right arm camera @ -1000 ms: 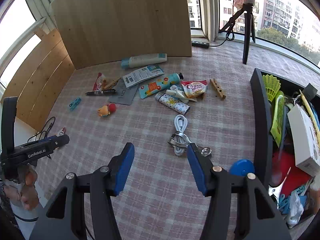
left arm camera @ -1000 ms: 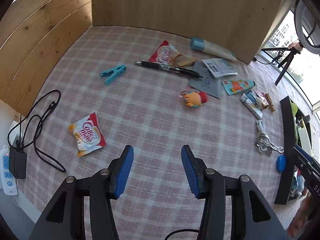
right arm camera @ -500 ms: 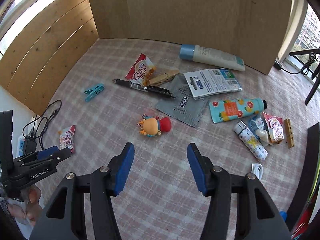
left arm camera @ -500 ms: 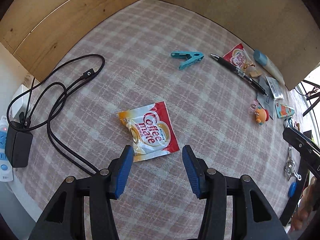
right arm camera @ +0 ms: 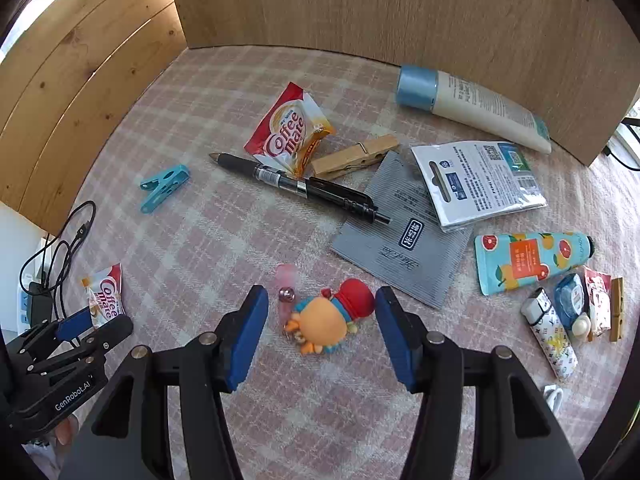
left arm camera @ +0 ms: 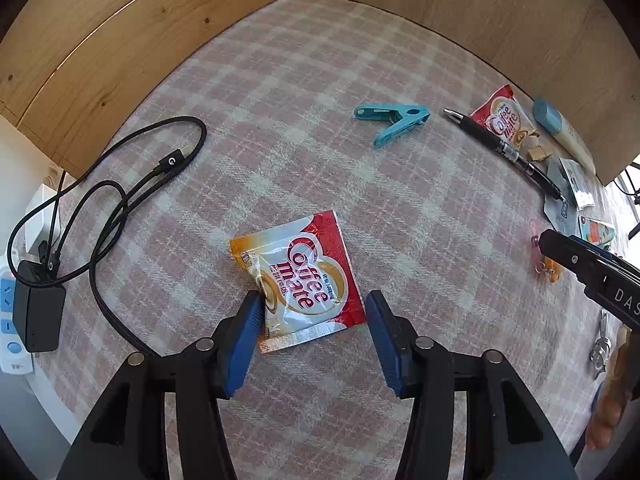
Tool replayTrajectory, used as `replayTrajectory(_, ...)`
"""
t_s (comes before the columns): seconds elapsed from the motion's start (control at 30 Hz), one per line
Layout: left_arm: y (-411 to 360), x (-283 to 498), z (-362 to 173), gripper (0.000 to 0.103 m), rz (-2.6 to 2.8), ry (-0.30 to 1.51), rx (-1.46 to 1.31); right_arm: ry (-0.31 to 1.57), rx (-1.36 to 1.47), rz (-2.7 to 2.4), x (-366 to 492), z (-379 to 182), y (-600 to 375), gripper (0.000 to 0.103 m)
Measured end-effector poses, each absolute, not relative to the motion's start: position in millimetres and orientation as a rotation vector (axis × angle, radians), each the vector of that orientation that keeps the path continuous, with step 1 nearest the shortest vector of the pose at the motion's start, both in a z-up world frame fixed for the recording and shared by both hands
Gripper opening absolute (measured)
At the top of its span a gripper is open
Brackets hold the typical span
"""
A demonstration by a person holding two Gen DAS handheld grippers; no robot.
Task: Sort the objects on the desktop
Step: 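Grasp the Coffee-mate sachet with the left gripper while right grasps the orange toy figure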
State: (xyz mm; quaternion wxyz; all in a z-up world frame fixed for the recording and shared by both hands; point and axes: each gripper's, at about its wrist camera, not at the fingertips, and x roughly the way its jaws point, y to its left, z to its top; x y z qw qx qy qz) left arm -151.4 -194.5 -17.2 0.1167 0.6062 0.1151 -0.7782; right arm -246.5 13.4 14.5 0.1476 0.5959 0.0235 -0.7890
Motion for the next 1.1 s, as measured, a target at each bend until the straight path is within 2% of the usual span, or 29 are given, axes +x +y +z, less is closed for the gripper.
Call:
replayTrajectory(0.1, -193.5, -149.8, -18.3, 0.051, -2.285, 0.296, 1.764, 0.109, 1.735, -2.265, -248.0, 10.6, 12.4, 0.054)
replayTrajectory(0.23, -193.8, -145.3, -18.6, 0.050, -2.299, 0.291, 1.754, 0.109, 1.728, -2.271, -244.3, 16.0, 13.3, 0.045)
replayTrajectory(0.4, -197.2, -136.7, -16.9, 0.047, -2.306, 0.329, 1.739, 0.063, 1.727, -2.272, -239.2, 23.0, 15.5, 0.043)
replayTrajectory(0.43, -198.8, -134.3, -15.2, 0.045, -2.311, 0.347, 1.733, 0.051, 1.725, -2.272, -237.8, 24.6, 15.8, 0.043)
replayTrajectory(0.47, -200.1, -131.9, -12.3, 0.037, -2.314, 0.351, 1.723, 0.042, 1.721, -2.276, -236.4, 26.6, 15.9, 0.043)
replayTrajectory(0.5, -201.3, -130.0, -8.9, 0.027, -2.314, 0.348, 1.717, 0.036, 1.715, -2.282, -234.9, 29.2, 15.9, 0.043)
replayTrajectory(0.53, -203.2, -128.6, -7.7, 0.007, -2.305, 0.360, 1.733, 0.030, 1.707, -2.287, -233.5, 32.4, 15.7, 0.043)
replayTrajectory(0.8, -214.2, -117.4, -9.7, 0.003, -2.312, 0.419, 1.734, 0.012, 1.671, -2.303, -224.8, 49.3, 20.9, 0.043)
replayTrajectory(0.9, -219.3, -114.4, -9.9, 0.009, -2.287, 0.493, 1.722, 0.004, 1.675, -2.300, -225.7, 51.4, 21.3, 0.043)
replayTrajectory(0.97, -221.3, -113.0, -8.3, 0.044, -2.290, 0.541, 1.714, 0.007, 1.674, -2.296, -224.7, 51.3, 20.4, 0.043)
replayTrajectory(1.0, -220.6, -112.8, -6.3, 0.051, -2.297, 0.533, 1.698, 0.011, 1.674, -2.295, -222.8, 50.0, 20.8, 0.043)
replayTrajectory(1.03, -219.1, -113.4, -4.9, 0.056, -2.296, 0.511, 1.688, 0.016, 1.674, -2.295, -220.7, 49.1, 22.1, 0.043)
replayTrajectory(1.1, -215.3, -117.1, -4.9, 0.056, -2.297, 0.493, 1.703, 0.021, 1.677, -2.293, -216.0, 46.7, 25.5, 0.043)
